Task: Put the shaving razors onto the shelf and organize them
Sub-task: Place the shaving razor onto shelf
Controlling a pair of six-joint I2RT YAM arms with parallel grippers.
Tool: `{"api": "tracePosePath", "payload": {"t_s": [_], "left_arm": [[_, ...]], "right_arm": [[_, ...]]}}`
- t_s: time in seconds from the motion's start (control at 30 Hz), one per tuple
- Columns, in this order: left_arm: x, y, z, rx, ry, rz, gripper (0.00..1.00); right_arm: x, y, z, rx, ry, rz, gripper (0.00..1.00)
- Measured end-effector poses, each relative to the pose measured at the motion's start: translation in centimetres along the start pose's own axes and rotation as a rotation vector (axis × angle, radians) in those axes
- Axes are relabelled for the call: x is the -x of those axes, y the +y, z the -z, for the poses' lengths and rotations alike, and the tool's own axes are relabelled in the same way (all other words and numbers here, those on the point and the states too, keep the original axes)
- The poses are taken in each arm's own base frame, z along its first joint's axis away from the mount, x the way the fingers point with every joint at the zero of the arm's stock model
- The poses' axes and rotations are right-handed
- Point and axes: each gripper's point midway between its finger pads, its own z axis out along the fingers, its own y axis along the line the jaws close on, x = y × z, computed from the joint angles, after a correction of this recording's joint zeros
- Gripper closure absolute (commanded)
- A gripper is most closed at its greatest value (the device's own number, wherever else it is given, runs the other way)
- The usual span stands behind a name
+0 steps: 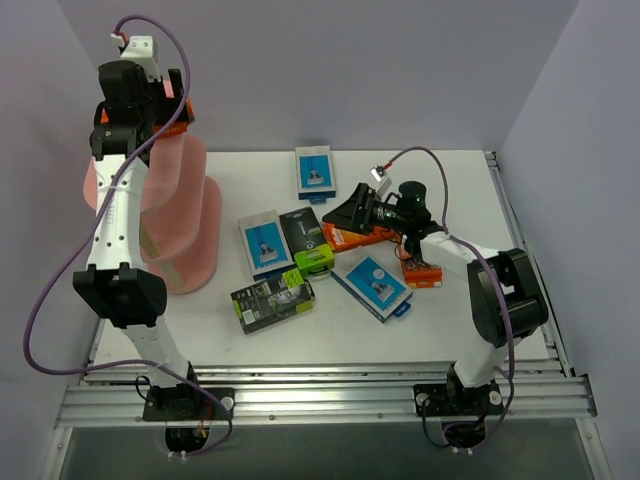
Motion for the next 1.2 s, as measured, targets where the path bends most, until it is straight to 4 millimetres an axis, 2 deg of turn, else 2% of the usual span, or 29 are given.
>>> {"api": "tracePosePath", "payload": {"t_s": [0.3,0.6,0.9,1.2], "left_arm": [[0.7,0.1,-2.5,0.001,-0.010,-0.012,0.05],[0.8,0.1,-2.7,-0.007,-0.003,-0.013,0.03],[1.0,0.4,-1.1,-0.006,0.025,-0.001,0.03],[2.2,2.3,1.3,0.022,0.028,0.040,0.05]], "right_arm": [[0.7,-0.7,0.4,-0.001,-0.014,-0.002,0.09],[0.4,-1.5,0.1,-0.007,-0.005,-0.015,0.09],[0.4,-1.4,0.1,-0.005,-0.004,-0.013,0.09],[0.4,-1.0,0.2,0.006,0.000,-0.008,0.09]]}}
